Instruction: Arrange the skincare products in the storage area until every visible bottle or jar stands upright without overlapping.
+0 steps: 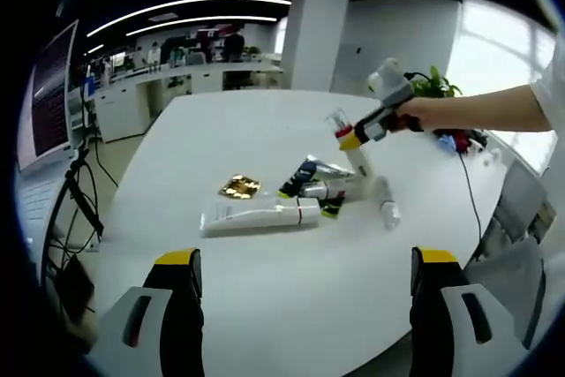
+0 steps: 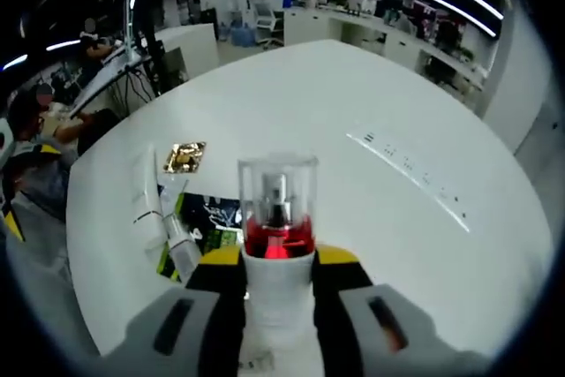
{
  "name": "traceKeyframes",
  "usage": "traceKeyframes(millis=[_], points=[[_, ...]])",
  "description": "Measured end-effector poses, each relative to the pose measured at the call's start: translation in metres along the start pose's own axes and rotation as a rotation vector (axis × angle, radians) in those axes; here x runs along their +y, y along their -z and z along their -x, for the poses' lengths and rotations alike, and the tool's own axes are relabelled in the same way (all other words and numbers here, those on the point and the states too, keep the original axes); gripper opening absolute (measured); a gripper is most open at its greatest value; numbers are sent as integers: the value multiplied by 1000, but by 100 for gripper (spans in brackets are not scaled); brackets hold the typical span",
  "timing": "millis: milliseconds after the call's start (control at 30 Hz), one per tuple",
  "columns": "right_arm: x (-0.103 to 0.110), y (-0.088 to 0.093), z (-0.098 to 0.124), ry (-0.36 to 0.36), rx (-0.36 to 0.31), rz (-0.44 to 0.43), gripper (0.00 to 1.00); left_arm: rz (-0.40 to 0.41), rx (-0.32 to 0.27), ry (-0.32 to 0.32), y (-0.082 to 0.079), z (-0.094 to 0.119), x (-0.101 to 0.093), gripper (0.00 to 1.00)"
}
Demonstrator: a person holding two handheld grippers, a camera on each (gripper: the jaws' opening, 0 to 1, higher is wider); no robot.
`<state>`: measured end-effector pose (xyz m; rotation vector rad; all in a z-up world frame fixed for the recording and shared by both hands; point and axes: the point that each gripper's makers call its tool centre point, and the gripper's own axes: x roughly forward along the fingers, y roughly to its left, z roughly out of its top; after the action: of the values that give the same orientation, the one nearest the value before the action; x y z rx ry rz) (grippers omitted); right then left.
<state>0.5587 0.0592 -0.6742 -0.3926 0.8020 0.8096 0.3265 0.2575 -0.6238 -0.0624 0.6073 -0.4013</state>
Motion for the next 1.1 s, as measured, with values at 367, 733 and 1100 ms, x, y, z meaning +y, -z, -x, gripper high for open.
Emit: traceKeyframes(millis=[367,733,1100], points=[[-2,0,19,17,-62,-37,27,-17,2,27,-3,-5,-9,97],[24,-7,50,2,-161,-80,27,-32,10,53,-1,-11,-19,96],[58,-13,84,11,-249,-89,27,-76,-8,102,-13,-31,-45,94]])
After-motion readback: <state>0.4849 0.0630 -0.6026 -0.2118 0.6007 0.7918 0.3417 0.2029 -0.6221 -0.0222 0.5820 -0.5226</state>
